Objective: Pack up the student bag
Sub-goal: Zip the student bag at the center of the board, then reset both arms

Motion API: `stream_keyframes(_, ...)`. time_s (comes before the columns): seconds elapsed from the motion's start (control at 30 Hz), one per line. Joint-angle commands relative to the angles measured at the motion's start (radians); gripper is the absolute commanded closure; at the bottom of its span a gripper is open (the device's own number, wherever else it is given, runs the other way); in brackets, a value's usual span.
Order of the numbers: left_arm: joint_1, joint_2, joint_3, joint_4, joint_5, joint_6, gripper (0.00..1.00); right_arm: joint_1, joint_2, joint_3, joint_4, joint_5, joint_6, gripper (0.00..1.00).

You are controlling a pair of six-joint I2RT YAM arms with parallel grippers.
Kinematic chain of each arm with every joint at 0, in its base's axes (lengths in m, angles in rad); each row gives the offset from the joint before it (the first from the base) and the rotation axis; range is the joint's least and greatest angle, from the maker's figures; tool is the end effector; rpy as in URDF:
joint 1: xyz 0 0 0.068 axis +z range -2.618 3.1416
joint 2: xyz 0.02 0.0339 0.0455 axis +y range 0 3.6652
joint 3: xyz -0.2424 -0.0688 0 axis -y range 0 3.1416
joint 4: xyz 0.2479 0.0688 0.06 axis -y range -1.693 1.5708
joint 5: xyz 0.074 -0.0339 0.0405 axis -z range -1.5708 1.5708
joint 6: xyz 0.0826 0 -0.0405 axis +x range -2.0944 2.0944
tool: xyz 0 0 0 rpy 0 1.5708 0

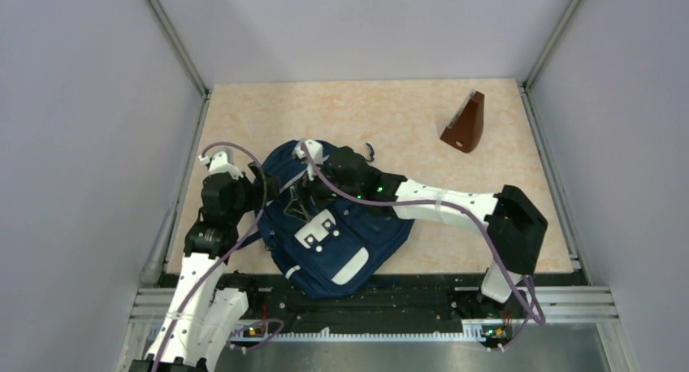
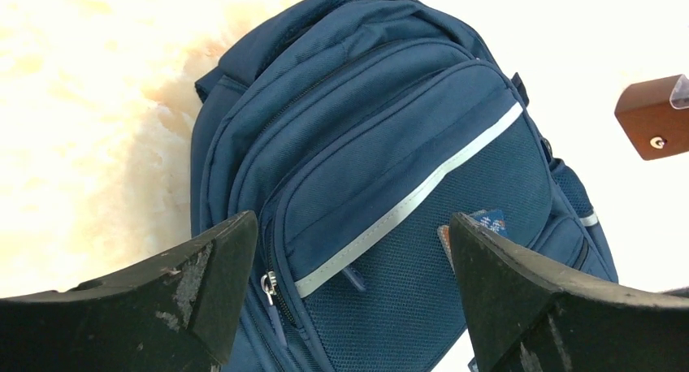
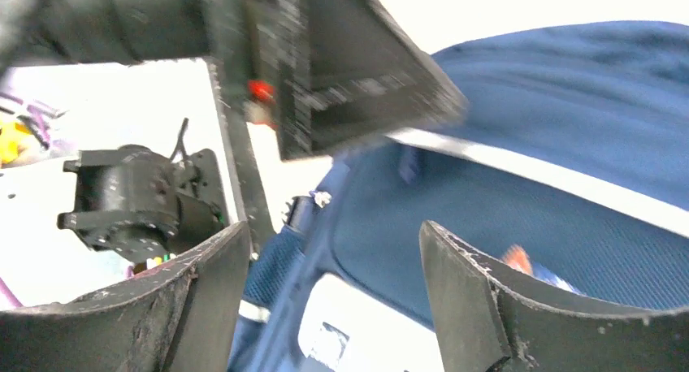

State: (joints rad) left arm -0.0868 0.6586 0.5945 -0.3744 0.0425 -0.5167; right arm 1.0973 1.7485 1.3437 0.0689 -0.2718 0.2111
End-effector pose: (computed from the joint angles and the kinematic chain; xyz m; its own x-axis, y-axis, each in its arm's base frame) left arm 0.2201 -0.0227 0.2394 -0.4295 -0.4581 -0.7783 -0.1003 0.8807 -0.4630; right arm 0.1897 0.4189 0.2590 -0.3508 -0.2421 -0.9046 -0.9198 0.2704 0.2844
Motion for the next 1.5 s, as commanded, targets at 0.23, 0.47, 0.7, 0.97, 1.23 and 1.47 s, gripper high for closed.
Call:
stream_keyframes(0.23,-0.001,-0.02,0.04,0.0,-0.145,0.006,0.07,-0.326,-0.4,-0.386,-0.048,0.163,0.159,0.23)
stream_keyframes(0.47,-0.001,-0.017,0.118,-0.085,-0.169,0.021,0.05,-0.658,-0.713,-0.573,-0.165,0.212,0.184,0.18)
stream_keyframes(0.7,-0.001,-0.036,0.282,-0.113,-0.113,0.146,0.04,-0.79,-0.996,-0.625,-0.222,0.411,0.085,0.1)
stream_keyframes(0.97,-0.001,-0.204,0.327,-0.079,-0.167,0.294,0.02,-0.787,-1.29,-0.764,-0.056,0.504,-0.091,0.09)
stream_keyframes(1.23,-0.001,-0.318,0.217,-0.05,-0.202,0.29,0.02,-0.787,-1.423,-0.856,0.002,0.549,-0.125,0.09)
stream_keyframes(1.47,-0.001,-0.324,0.211,-0.042,-0.173,0.299,0.02,-0.787,-1.418,-0.844,-0.014,0.549,-0.128,0.09)
